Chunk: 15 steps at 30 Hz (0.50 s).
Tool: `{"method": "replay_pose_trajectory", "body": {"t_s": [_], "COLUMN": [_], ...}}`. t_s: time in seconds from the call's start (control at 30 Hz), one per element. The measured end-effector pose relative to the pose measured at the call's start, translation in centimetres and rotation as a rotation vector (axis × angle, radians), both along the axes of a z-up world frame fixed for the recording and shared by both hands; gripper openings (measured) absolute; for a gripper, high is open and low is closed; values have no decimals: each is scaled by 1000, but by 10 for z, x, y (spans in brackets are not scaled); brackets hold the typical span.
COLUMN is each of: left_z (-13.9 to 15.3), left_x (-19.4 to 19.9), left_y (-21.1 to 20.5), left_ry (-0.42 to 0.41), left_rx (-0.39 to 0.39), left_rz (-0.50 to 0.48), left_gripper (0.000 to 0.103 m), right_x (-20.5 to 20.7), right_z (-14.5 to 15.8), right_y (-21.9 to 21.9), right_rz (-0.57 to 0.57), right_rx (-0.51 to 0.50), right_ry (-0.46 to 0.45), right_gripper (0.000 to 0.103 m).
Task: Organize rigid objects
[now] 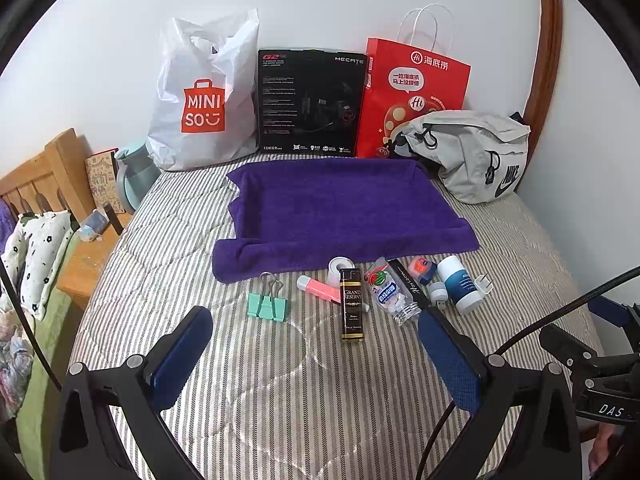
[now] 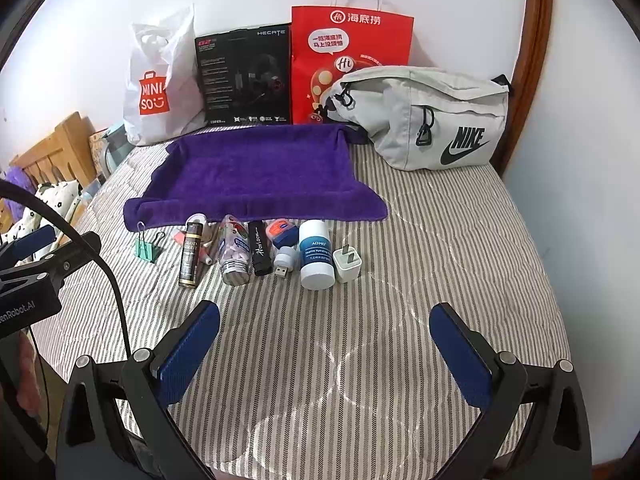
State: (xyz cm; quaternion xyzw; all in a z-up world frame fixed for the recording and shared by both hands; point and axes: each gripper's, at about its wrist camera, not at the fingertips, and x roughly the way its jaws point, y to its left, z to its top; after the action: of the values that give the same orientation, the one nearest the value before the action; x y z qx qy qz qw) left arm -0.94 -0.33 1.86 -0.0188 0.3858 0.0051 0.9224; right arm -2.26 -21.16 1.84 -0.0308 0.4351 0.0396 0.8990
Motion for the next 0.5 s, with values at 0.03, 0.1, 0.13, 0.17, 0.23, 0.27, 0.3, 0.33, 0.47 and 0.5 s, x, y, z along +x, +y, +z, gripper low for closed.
{"method": "replay_pose_trajectory", "body": {"t_s": [0.03, 0.1, 0.13, 0.17, 0.23, 0.27, 0.3, 0.33, 0.47, 0.5], "left_z": [0, 0, 0, 0, 1, 1, 1, 1, 1, 1], "left_x": [0, 0, 1, 0, 1, 1, 1, 0, 0, 0], "left_y": [1, 1, 0, 0, 1, 1, 1, 1, 3, 3], "left_ry": [1, 0, 2, 3, 1, 0, 1, 1, -1, -1], "left_rx": [0, -2, -2, -2, -2, -4, -5, -4, -5, -6], "left_rz": [0, 0, -2, -2, -2, -3, -6, -6, -2, -1], "left_gripper": [103, 103, 103, 103, 103, 103, 103, 103, 103, 103], "right_x": [0, -1, -1, -1, -1, -1, 0, 0, 0, 0], "right_z": [0, 0, 1, 1, 1, 0, 0, -1, -1, -1], "right_y": [0, 0, 0, 0, 0, 0, 0, 0, 1, 1], "right_rz": [-1, -1, 0, -2, -1, 0, 1, 0, 1, 0], "right_rx": [0, 0, 0, 0, 1, 0, -3, -5, -4, -6], "right_ry": [1, 0, -1, 0, -1, 0, 2, 2, 6, 6], "right_gripper": [103, 103, 103, 103, 103, 103, 103, 103, 103, 103]}}
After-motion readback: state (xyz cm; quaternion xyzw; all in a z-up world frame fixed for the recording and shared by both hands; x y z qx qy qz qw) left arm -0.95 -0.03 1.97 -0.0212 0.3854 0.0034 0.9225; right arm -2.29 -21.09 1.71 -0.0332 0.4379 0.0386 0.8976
